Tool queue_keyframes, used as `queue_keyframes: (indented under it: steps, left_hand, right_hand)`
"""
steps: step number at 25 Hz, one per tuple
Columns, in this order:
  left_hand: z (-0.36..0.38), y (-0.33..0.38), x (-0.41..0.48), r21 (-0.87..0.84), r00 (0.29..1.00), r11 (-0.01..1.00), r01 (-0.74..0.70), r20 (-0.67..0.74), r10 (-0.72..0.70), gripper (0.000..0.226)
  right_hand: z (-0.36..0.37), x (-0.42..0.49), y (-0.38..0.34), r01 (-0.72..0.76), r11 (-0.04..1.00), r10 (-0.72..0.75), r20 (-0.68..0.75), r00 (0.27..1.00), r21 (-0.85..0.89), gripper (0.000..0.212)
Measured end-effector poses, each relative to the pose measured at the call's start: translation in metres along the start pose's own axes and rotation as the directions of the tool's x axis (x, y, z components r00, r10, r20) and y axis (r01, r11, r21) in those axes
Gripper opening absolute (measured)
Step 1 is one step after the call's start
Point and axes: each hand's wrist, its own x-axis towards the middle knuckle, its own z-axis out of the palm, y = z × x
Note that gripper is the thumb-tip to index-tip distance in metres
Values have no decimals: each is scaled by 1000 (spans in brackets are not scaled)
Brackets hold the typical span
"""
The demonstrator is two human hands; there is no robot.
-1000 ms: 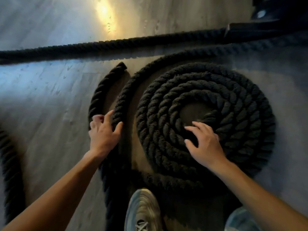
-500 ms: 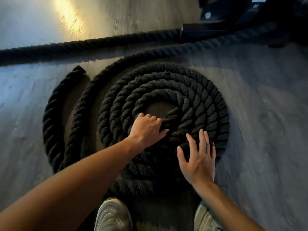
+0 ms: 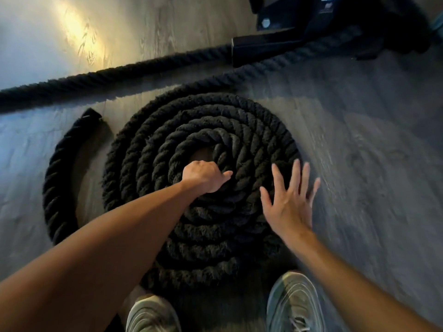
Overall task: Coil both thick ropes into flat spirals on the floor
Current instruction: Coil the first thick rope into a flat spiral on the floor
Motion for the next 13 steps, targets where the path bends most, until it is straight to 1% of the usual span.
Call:
queue_keyframes:
  steps: [1,2,3,5,6,7,8,9,10,11,12,13]
  left_hand:
    - [1,1,-1,-4,1000,1000,8,-13,-8,67]
    - [5,2,-1,-12,999,1000,13,-38,-14,68]
    - [12,2,-1,-52,998,999,10,-60,-13,69]
    - [25,-4,-6,-160,996,986,-39,-85,26,68]
    - [31,-10,-10,-121,988,986,-115,-121,101,66]
    - [36,-20,-14,11,957,974,-227,-181,225,66]
    - [37,-33,-18,199,906,921,-334,-202,372,69]
    - [34,-48,-17,354,853,832,-427,-147,501,72]
    - [24,-64,-15,444,817,747,-495,-54,574,71]
    - [15,-77,-10,494,791,681,-541,24,612,69]
    - [6,-86,-3,532,775,638,-557,57,629,66]
    - [-1,-89,6,572,768,608,-551,63,637,63]
  right_hand:
    - [5,-20,-11,-102,992,99,48,994,73,72]
    - [10,-39,-20,-178,976,165,108,980,125,74]
    - [15,-53,-27,-208,969,189,142,972,131,76]
    - [21,-61,-29,-179,982,168,141,976,68,77]
    - [20,-57,-26,-162,986,154,138,978,50,78]
    - [18,-50,-22,-146,989,139,135,981,40,78]
    - [16,-41,-18,-126,992,121,134,983,30,79]
    - [15,-31,-14,-110,994,107,141,984,14,79]
    - [14,-21,-9,-97,995,96,153,983,-1,80]
    - [13,-11,-5,-82,997,83,160,984,-12,80]
    - [12,1,1,-68,998,69,165,984,-13,80]
    - [9,13,7,-57,998,57,170,984,-4,80]
